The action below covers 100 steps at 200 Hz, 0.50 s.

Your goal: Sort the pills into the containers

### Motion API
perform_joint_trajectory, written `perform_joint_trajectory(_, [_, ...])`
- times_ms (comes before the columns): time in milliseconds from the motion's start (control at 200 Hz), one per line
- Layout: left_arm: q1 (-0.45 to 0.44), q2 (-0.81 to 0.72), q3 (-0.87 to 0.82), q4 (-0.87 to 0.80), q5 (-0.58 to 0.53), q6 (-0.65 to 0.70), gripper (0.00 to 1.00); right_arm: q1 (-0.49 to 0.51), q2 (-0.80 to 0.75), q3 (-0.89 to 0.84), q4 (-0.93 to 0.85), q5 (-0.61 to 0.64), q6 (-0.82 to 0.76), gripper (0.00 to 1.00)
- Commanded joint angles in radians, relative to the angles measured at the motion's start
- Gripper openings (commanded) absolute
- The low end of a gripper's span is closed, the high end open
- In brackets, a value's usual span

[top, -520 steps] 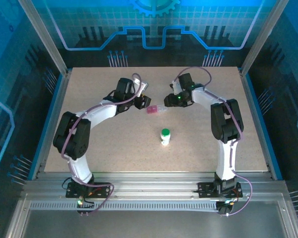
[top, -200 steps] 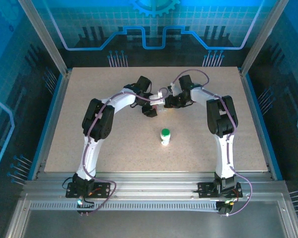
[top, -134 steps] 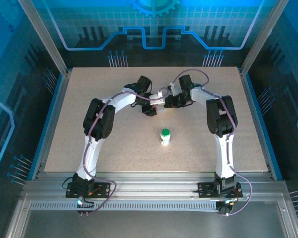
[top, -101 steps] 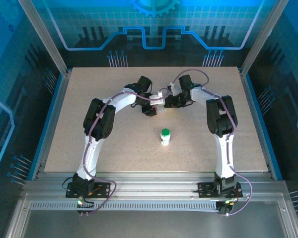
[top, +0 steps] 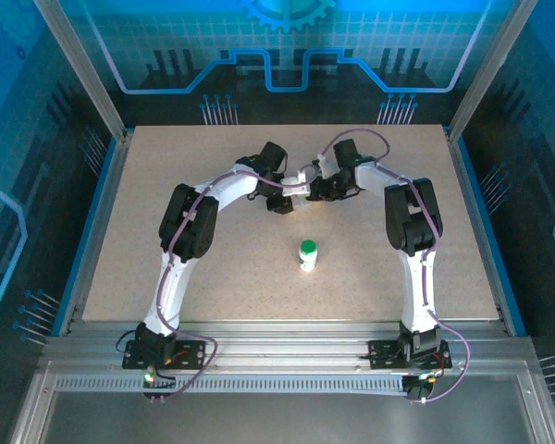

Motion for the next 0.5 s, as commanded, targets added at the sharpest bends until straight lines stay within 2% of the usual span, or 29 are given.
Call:
perform_joint_trajectory(0, [-0.004,0.018,0.052,-0.056,0.020,-0.006,0.33,-0.012,0.033,-0.001,-0.061,0.052,-0.032,0.30])
perform_joint_trajectory(235, [0.010,0.013,0.112,-0.179,0.091,0.001,0.22,-0.017,0.037,0.003,-0.070,0.070,-0.034,0.30])
perform_joint_trajectory(380, [0.021,0.007,0.144,-0.244,0.151,-0.014,0.27,-0.017,0.035,0.004,-0.072,0.089,-0.036,0.30])
perform_joint_trajectory(495, [0.028,0.009,0.162,-0.279,0.181,-0.018,0.27,-0.017,0.036,0.002,-0.072,0.106,-0.032,0.29])
